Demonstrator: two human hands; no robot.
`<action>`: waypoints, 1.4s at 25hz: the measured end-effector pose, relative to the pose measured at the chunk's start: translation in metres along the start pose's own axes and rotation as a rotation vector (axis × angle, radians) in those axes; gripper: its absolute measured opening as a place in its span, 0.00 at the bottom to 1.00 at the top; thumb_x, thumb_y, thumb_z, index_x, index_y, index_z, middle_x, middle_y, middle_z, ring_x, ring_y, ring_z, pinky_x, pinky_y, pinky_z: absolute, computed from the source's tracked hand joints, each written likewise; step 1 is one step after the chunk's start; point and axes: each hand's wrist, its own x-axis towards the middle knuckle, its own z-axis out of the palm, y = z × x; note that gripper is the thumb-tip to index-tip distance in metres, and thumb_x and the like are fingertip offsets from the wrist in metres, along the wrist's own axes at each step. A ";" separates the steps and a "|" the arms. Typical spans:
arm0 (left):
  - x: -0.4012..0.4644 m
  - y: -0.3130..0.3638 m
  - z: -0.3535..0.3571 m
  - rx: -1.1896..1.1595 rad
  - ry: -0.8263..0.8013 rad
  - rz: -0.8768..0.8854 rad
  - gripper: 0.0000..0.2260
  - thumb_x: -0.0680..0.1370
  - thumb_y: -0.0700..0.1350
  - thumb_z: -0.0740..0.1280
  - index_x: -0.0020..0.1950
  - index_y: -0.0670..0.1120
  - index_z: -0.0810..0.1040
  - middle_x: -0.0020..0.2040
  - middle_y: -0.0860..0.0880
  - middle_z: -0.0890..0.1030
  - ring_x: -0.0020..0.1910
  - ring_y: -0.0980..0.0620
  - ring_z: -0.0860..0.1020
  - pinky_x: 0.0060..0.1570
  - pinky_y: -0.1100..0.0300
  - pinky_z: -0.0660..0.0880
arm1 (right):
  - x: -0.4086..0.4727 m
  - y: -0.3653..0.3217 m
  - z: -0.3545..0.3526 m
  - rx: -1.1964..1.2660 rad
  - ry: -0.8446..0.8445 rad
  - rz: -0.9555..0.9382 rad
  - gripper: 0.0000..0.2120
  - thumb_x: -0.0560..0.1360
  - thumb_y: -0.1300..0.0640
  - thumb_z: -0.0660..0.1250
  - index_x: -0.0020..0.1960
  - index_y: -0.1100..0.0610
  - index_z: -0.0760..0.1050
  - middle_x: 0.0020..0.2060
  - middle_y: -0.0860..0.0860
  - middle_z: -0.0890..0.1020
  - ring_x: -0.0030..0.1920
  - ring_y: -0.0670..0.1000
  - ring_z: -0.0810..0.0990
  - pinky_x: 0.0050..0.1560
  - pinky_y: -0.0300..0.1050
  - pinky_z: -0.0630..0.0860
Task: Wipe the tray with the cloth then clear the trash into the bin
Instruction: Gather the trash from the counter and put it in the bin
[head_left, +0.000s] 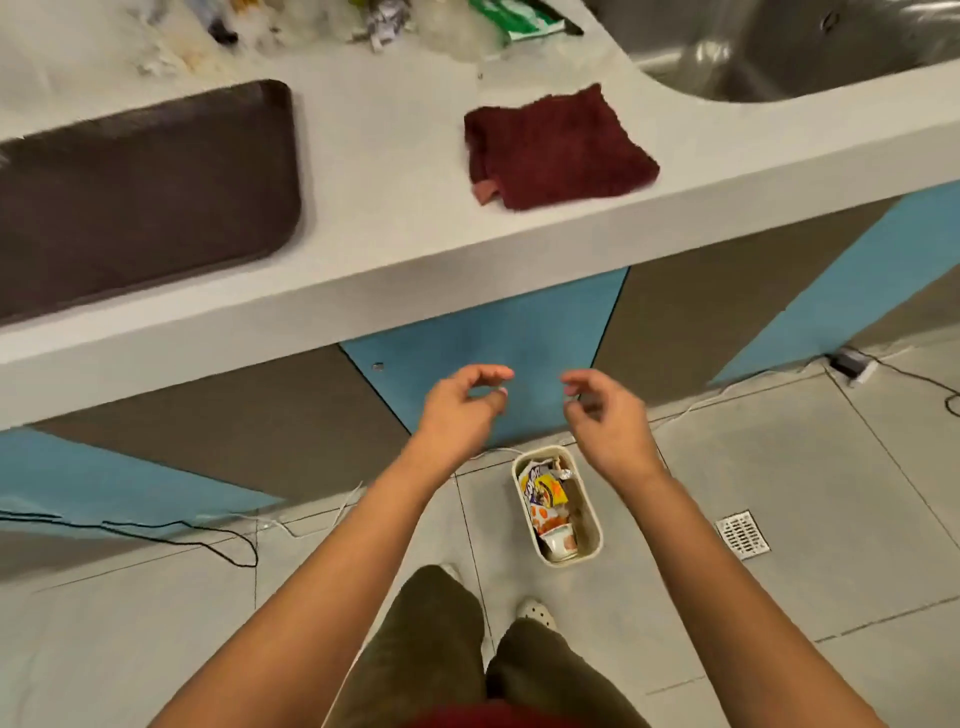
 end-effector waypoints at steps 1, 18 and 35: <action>-0.009 0.022 -0.014 -0.019 0.030 0.045 0.10 0.76 0.35 0.63 0.51 0.49 0.76 0.42 0.58 0.76 0.38 0.53 0.72 0.33 0.66 0.68 | 0.005 -0.028 -0.005 0.007 -0.003 -0.051 0.13 0.74 0.66 0.62 0.56 0.56 0.76 0.47 0.48 0.77 0.40 0.47 0.75 0.44 0.38 0.76; 0.082 0.122 -0.310 -0.209 0.370 0.289 0.13 0.75 0.34 0.64 0.45 0.54 0.78 0.44 0.53 0.78 0.46 0.56 0.78 0.43 0.65 0.76 | 0.141 -0.289 0.150 0.026 -0.118 -0.343 0.09 0.75 0.63 0.62 0.45 0.52 0.77 0.44 0.47 0.80 0.32 0.45 0.74 0.32 0.24 0.68; 0.285 0.135 -0.431 0.380 0.453 0.274 0.14 0.77 0.39 0.63 0.62 0.47 0.75 0.65 0.46 0.71 0.55 0.50 0.74 0.55 0.64 0.68 | 0.294 -0.332 0.214 -0.080 -0.058 -0.205 0.10 0.74 0.65 0.63 0.47 0.52 0.77 0.48 0.45 0.78 0.38 0.43 0.75 0.36 0.24 0.70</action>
